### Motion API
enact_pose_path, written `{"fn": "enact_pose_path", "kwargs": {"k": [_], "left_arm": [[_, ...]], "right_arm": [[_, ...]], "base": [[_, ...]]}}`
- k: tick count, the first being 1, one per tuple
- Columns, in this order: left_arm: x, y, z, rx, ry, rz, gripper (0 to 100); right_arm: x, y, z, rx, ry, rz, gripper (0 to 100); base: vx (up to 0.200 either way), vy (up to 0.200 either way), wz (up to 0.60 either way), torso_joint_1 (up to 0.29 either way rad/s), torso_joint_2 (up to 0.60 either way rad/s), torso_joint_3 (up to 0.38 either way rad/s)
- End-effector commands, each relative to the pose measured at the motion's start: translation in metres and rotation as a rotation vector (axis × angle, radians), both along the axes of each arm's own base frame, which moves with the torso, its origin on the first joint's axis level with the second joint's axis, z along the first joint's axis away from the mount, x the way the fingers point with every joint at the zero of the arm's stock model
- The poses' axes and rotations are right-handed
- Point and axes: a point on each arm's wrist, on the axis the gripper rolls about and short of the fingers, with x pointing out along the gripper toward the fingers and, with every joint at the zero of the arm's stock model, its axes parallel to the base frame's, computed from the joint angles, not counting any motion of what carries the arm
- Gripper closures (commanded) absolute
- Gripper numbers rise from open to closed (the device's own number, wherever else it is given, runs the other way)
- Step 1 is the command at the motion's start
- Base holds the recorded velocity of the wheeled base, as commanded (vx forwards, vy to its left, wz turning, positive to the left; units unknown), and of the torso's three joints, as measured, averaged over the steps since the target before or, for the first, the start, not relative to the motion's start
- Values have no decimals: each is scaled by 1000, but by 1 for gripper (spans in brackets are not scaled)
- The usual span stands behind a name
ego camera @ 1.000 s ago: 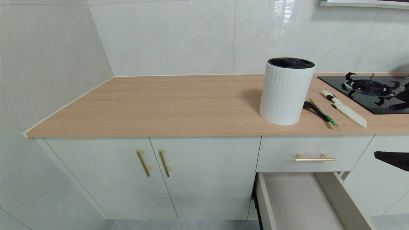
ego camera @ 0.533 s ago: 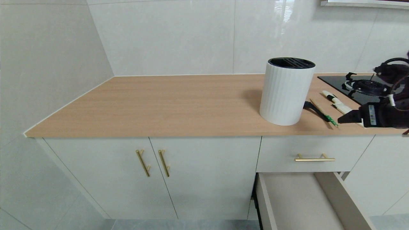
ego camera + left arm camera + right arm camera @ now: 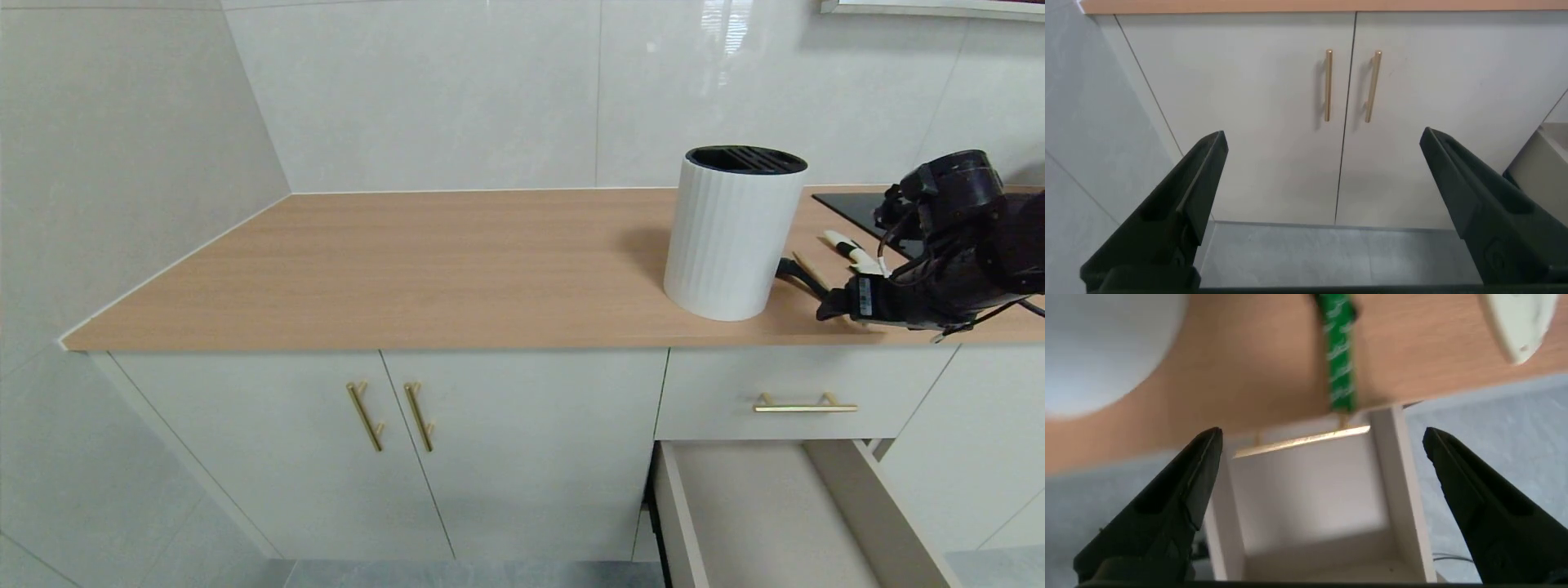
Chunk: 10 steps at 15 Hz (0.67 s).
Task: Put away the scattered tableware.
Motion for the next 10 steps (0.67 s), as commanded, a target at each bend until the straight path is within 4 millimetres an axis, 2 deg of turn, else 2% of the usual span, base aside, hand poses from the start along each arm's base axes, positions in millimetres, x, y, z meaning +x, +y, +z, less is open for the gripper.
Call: {"fn": "enact_pose_path", "kwargs": {"k": [1,8,9,10], "left_arm": [[0,0,0,0,1,1,0],[0,0,0,0,1,1,0],[0,0,0,0,1,1,0],[0,0,0,0,1,1,0]], "right_arm": [[10,-7,-10,0,21,-22,0],[17,-12,-12,14,7,-40,0],[17,-12,-12,14,5,-40,100],[17,-12,-12,14,5,-40,100]], "base": [[0,0,0,0,0,0],[0,0,0,0,0,0],[0,0,0,0,0,0],[0,0,0,0,0,0]]}}
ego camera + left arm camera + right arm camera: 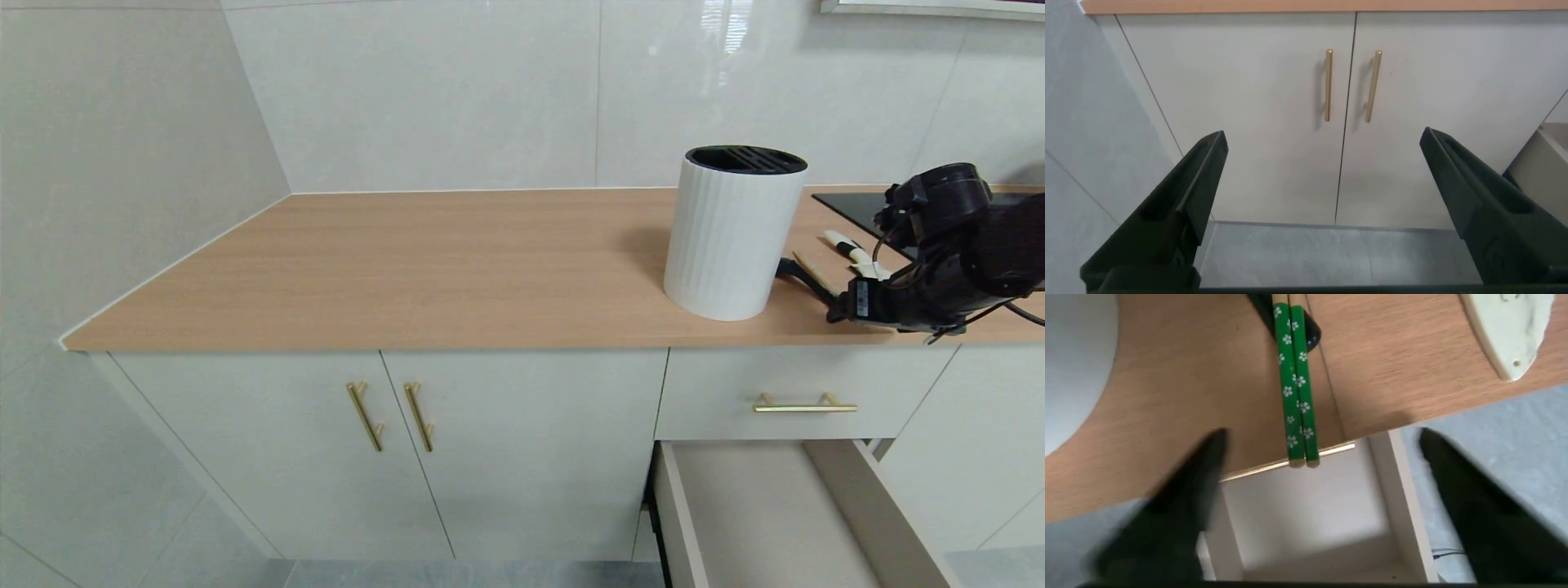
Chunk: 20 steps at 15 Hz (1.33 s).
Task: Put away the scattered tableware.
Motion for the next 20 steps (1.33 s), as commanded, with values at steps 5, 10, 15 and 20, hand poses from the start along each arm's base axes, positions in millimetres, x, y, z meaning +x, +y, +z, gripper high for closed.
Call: {"fn": "enact_pose_path", "kwargs": {"k": [5,10,15,20], "left_arm": [[0,0,0,0,1,1,0],[0,0,0,0,1,1,0],[0,0,0,0,1,1,0],[0,0,0,0,1,1,0]], "right_arm": [[-2,1,2,0,-6,4,100],[-41,0,45,29,-122,-8,100],[-161,15,83,144,-199,201,100],[-246,10,70,166,-125,308,100]], "base": [[0,0,0,0,0,0],[0,0,0,0,0,0],[0,0,0,0,0,0],[0,0,0,0,0,0]]}}
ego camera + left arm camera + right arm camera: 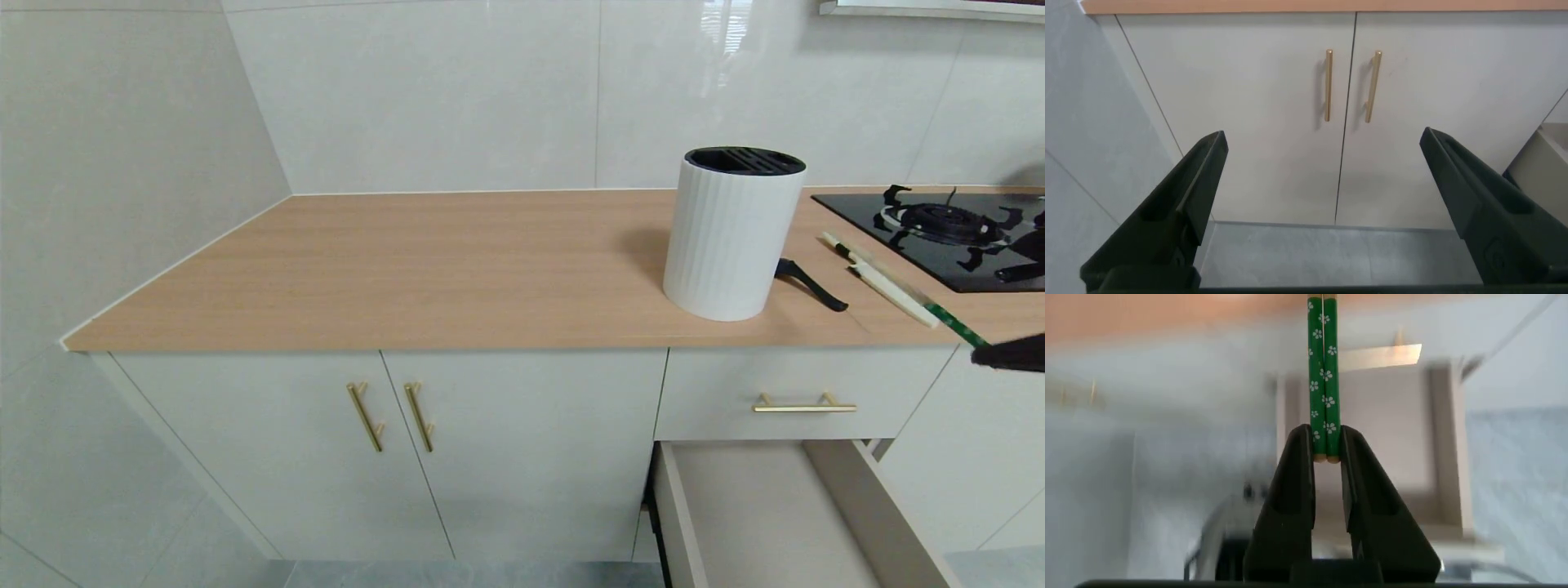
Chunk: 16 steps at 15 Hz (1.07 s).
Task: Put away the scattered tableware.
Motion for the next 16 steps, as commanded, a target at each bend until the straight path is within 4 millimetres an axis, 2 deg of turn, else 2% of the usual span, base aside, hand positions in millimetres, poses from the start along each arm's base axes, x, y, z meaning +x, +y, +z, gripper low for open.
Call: {"fn": "enact_pose_path", "kwargs": {"k": [1,3,4,9,12,16], "left_arm": [[0,0,0,0,1,1,0],[0,0,0,0,1,1,0],[0,0,0,0,1,1,0],[0,0,0,0,1,1,0],[0,0,0,0,1,1,0],[0,0,0,0,1,1,0]], "right_arm": [[-53,-5,-8,-7,-17,30,100],[-64,-6,-28,3,27,47,100],[-64,-6,-36,4,52,52,100],[-43,-1,-74,-24,97,91,100],[-35,1,-89,-51,111,118,100],[-33,1,-96,-56,112,124,100]], "base": [[0,0,0,0,0,0],[0,0,0,0,0,0],[0,0,0,0,0,0],[0,0,0,0,0,0],[0,0,0,0,0,0],[0,0,0,-157,365,211]]}}
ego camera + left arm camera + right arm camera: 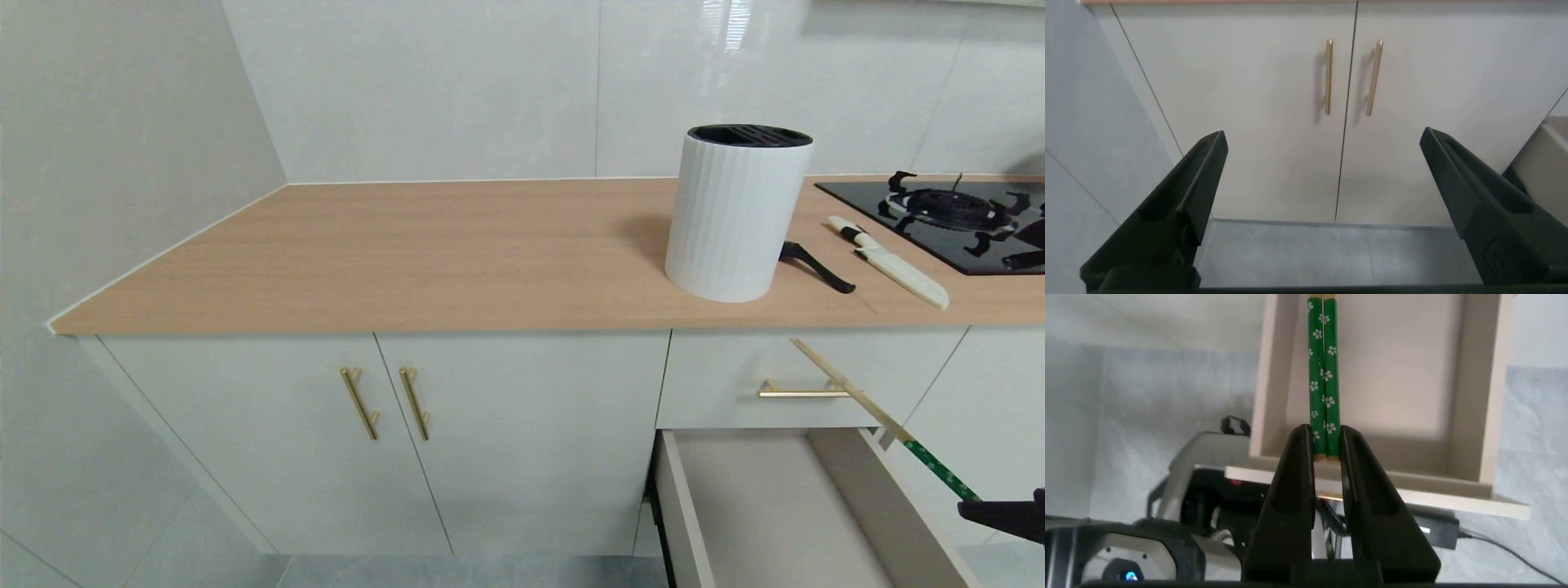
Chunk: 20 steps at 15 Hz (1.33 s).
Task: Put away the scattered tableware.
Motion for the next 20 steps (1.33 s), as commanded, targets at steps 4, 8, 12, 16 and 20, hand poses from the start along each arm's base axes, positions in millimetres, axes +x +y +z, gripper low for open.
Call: {"fn": "enact_pose_path", "kwargs": {"k": [4,8,12,16,20], "left_arm": [[0,0,0,0,2,1,0],[0,0,0,0,2,1,0],[0,0,0,0,2,1,0],[0,0,0,0,2,1,0],[0,0,0,0,2,1,0]], "right_arm": [[0,0,-10,-27,34,27,100],[-2,2,-15,-42,52,60,100],[2,3,-21,-45,47,64,100],[7,6,-28,-52,92,80,100],[32,23,-55,-91,265,150,100]], "base": [[0,0,0,-194,463,274],[0,0,0,-177,463,283],[0,0,0,-155,449,294],[0,0,0,-46,171,106],[0,0,0,0,0,0]]}}
